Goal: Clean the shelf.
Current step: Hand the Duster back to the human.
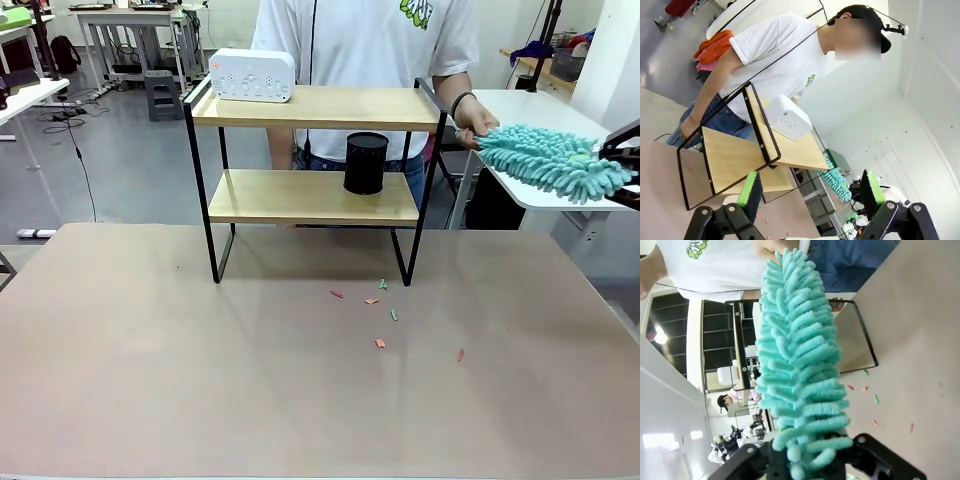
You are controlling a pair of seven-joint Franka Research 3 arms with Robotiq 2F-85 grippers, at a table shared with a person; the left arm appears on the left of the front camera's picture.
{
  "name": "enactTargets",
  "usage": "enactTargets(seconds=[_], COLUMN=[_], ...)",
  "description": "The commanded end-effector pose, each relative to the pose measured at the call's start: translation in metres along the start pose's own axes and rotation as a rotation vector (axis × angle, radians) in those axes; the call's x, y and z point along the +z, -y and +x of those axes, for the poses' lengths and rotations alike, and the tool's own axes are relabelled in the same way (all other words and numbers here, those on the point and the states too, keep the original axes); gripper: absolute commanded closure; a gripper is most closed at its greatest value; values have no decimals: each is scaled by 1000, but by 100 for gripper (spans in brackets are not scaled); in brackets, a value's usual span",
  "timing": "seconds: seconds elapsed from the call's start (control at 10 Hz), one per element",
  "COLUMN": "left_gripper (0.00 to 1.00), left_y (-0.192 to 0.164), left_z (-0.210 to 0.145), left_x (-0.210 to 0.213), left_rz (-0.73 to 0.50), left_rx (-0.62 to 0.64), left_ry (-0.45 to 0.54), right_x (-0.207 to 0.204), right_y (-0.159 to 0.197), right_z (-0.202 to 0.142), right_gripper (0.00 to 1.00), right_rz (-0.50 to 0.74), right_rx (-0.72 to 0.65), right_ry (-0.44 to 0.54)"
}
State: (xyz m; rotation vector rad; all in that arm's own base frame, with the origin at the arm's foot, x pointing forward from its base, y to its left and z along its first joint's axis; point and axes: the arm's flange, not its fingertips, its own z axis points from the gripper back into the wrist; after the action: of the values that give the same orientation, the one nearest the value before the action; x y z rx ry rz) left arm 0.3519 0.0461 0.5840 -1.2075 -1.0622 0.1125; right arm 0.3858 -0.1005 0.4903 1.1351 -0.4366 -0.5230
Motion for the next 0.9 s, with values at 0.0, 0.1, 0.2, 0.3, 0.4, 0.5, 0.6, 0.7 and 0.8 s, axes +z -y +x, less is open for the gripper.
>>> enactTargets(seconds=[0.0, 0.1, 0.2, 0.3, 0.4, 0.5, 0.6, 0.7, 0.8], left_gripper=[0, 0, 0, 0, 0, 0, 0, 0, 0], left_y=[4, 4, 4, 0, 8, 3, -1, -6, -10], left_z=[-1, -1, -1, 0, -8, -33, -62, -89, -105], left_x=[2, 2, 2, 0, -2, -16, -30, -41, -49], left_rz=[-3, -3, -3, 0, -38, -15, -22, 5, 24], left_rx=[7, 7, 7, 0, 116, 111, 149, 109, 97], left_ry=[-11, -11, -11, 0, -83, -190, -328, -422, -468], right_x=[3, 6, 7, 3, -6, -26, -52, -84, -116], right_y=[-6, -11, -16, -23, -33, -46, -58, -68, -76], right_z=[-2, -4, -7, -12, -20, -30, -39, -47, -52], right_gripper=[0, 0, 0, 1, 0, 0, 0, 0, 0], right_rz=[57, 98, 122, 168, 210, 243, 258, 256, 224], right_rx=[28, 40, 56, 77, 102, 132, 158, 184, 204], right_ry=[-18, -35, -54, -96, -154, -252, -345, -435, -495])
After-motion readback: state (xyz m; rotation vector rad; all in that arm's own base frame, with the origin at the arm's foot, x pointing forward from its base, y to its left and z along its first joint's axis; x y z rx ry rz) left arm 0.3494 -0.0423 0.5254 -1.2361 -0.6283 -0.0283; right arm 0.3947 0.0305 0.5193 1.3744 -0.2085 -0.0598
